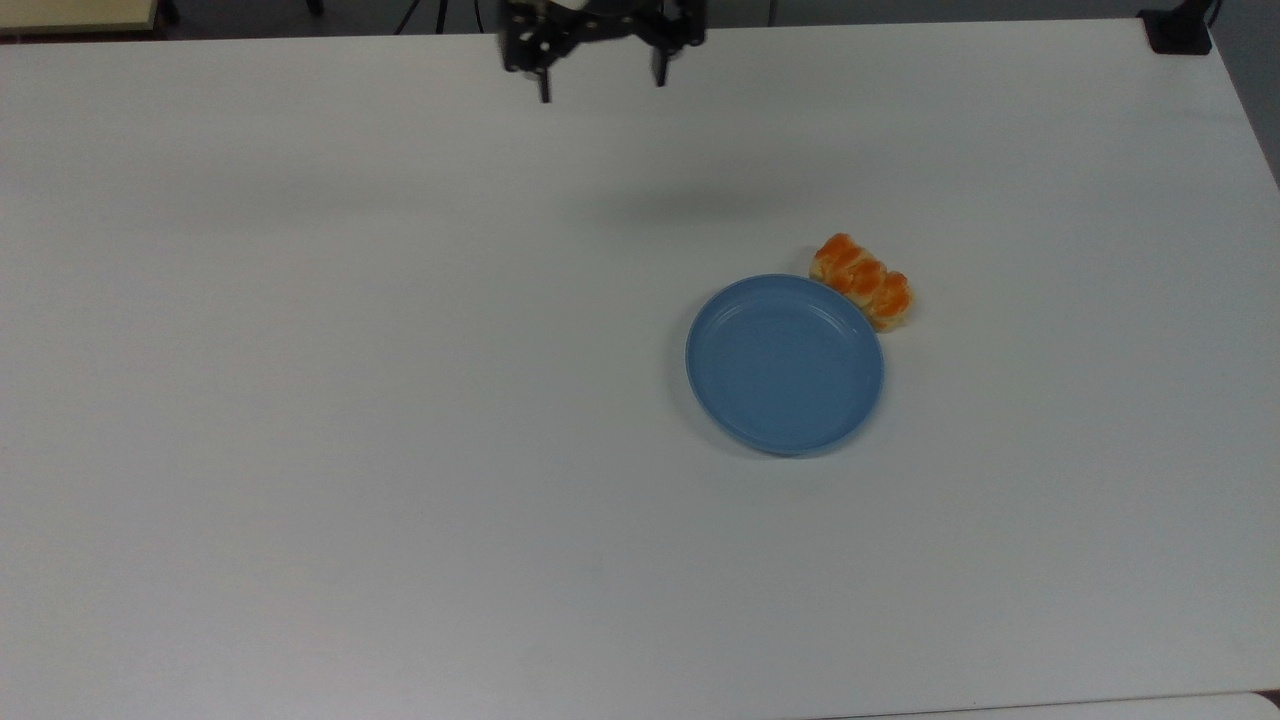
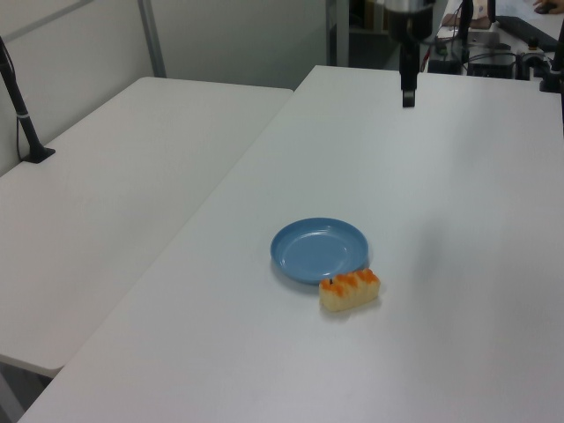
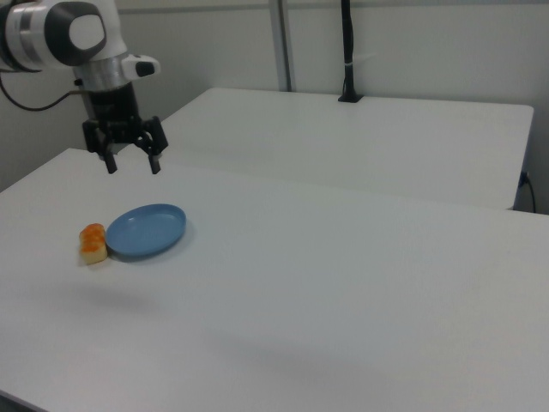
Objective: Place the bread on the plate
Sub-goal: 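Move the open gripper toward the glazed bread roll beside the plate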
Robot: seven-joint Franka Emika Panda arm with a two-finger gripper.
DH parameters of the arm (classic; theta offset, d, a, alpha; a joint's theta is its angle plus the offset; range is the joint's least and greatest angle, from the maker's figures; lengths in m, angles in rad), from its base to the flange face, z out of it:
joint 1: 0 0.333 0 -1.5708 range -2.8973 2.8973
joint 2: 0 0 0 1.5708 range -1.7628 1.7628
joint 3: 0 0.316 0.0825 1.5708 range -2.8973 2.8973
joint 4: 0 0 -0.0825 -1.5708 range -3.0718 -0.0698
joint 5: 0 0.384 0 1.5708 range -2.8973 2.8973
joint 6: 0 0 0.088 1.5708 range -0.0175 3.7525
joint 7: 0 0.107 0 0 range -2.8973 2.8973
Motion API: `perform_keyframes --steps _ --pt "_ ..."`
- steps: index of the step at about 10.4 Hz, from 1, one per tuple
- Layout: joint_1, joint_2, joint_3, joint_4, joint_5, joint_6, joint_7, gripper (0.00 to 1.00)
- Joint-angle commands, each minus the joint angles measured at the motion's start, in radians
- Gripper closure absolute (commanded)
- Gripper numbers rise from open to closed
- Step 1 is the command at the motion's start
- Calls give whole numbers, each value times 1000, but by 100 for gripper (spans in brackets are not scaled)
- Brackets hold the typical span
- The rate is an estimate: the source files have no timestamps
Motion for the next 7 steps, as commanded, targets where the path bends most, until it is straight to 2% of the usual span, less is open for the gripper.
perform_keyframes --steps 1,7 --pt "109 -7 -11 -88 25 79 3 0" --pt "265 186 -11 -137 20 316 189 0"
